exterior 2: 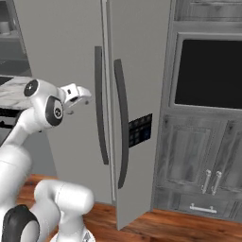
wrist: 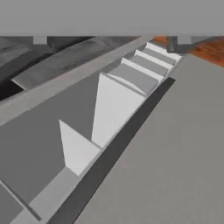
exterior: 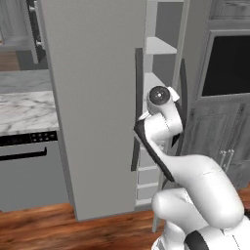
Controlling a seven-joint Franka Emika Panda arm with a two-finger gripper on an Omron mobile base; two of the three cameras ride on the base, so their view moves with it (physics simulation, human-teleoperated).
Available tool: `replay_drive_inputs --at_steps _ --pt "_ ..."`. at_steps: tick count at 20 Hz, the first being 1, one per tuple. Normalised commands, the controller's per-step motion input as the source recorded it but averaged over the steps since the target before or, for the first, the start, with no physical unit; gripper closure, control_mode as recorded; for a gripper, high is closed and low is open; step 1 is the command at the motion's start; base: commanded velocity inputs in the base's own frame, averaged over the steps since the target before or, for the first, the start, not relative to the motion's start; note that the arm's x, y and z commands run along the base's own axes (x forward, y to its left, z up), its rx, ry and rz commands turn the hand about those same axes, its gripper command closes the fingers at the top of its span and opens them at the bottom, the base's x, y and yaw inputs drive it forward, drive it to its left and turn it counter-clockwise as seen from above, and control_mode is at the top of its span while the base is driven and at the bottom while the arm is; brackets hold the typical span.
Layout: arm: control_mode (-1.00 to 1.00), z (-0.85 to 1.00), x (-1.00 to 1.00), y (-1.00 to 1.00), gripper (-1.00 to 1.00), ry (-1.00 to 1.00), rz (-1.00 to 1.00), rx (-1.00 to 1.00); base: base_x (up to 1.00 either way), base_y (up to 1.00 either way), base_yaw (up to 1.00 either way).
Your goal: There is a bowl on the dining counter. Grab a lemon wedge from the fridge and place it in the bowl. Then get the liquor bottle and glass cup from the cabinet and place them next to the bowl.
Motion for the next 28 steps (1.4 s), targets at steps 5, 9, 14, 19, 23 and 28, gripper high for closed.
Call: replay_drive_inputs --at_steps 5,9,14,19,23,28 --pt "-1.00 0.10 0.68 0.00 -1.00 0.10 -0.01 -0.14 0.00 0.00 0.00" --pt "-1.00 0.01 0.81 -0.04 -1.00 0.09 -0.02 -0.12 0.00 0.00 0.00" --pt "-1.00 0.00 0.65 -0.20 -1.00 0.06 -0.01 -0.11 0.00 0.00 0.00" --pt "-1.00 0.00 0.29 -0.40 -1.00 0.03 -0.04 -0.09 0.00 0.00 0.00" --pt "-1.00 0.00 0.03 -0.48 -1.00 0.00 -0.09 -0.08 0.00 0.00 0.00" --pt "-1.00 0.00 0.00 -0.53 -1.00 0.00 -0.11 -0.08 0.00 0.00 0.00"
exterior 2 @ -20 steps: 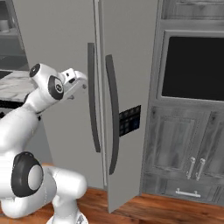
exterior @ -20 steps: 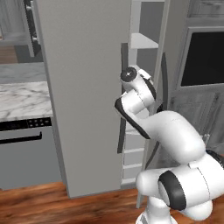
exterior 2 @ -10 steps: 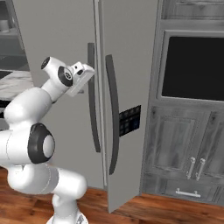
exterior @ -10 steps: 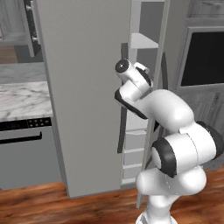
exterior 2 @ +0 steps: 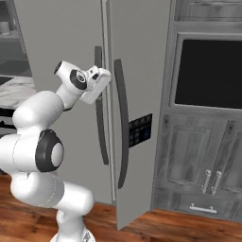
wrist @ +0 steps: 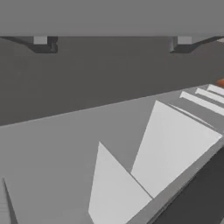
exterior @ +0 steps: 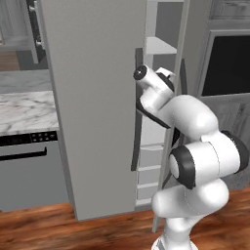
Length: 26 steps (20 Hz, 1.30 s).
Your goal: There is a bowl on the dining counter. Grab a lemon wedge from the fridge and place it in the bowl. Then get the liquor bottle and glass cup from the cabinet and place them next to the bowl.
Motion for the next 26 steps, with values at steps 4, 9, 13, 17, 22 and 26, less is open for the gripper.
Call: replay_drive_inputs --at_steps 4,9,13,17,22,26 --pt "-1.00 0.00 -0.09 -0.59 -1.00 0.00 -0.12 -0.06 0.00 0.00 0.00" --pt "-1.00 0.00 -0.22 -0.64 -1.00 0.01 -0.13 -0.01 0.00 0.00 0.00" --pt "-1.00 0.00 -0.32 -0.68 -1.00 0.02 -0.13 0.00 0.00 0.00 0.00" --pt "-1.00 0.00 -0.39 -0.71 -1.00 0.01 -0.12 0.00 0.00 0.00 0.00" --pt "-1.00 0.00 -0.17 -0.75 -1.00 0.01 -0.11 0.00 0.00 0.00 0.00" --pt "-1.00 0.00 0.00 -0.66 -1.00 0.07 -0.07 0.00 0.00 0.00 0.00"
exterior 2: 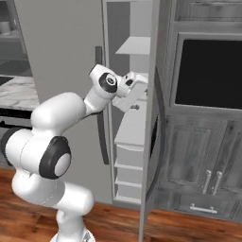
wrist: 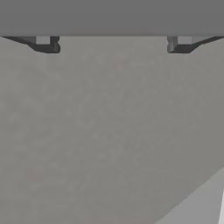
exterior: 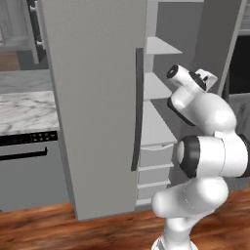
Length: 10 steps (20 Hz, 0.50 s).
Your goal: There is a bowl on the dining counter. Grab a lemon wedge from the fridge and place it in the bowl. Then get the liquor bottle and glass cup from the cabinet and place them next to the bowl.
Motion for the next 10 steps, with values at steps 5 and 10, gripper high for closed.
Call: replay_drive_inputs --at_steps 5,10 --pt "-1.00 0.00 0.04 -0.66 -1.00 0.09 -0.06 0.00 0.00 0.00 0.00" --pt "-1.00 0.00 0.04 -0.42 -1.00 0.02 0.00 0.00 0.00 0.00 0.00"
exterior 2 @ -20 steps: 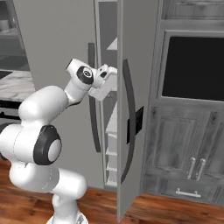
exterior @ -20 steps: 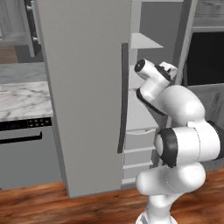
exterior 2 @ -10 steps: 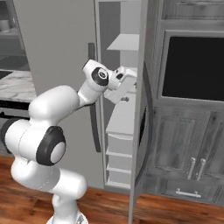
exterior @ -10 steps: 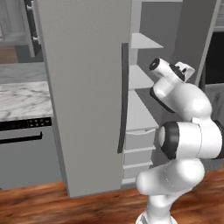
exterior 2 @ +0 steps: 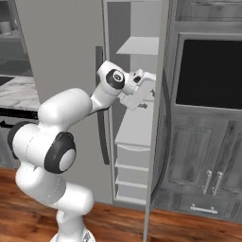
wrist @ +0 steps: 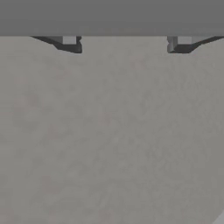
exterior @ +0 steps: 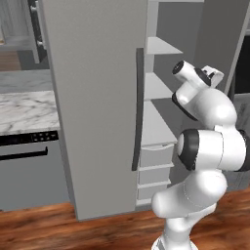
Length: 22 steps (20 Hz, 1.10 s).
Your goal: There is a bowl on the dining counter. Grab a lemon wedge from the fridge and place it in the bowl. Then get the liquor bottle and glass cup from the cabinet and place them next to the bowl.
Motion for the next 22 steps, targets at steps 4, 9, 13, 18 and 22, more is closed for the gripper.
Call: replay_drive_inputs --at_steps 4,9,13,18,22 --pt "-1.00 0.00 0.00 -0.07 -1.00 0.00 0.00 0.02 0.00 0.00 0.00" --pt "-1.00 -0.06 -0.22 0.27 -1.00 -0.01 0.00 0.12 0.00 0.00 0.00" --pt "-1.00 -0.20 -0.16 0.72 -1.00 -0.07 0.00 0.24 0.00 0.00 0.00" --pt "-1.00 -0.06 -0.01 0.96 -1.00 -0.09 0.01 0.23 0.00 0.00 0.00" --pt "-1.00 0.00 0.00 1.00 -1.00 -0.10 0.05 0.18 0.00 0.00 0.00"
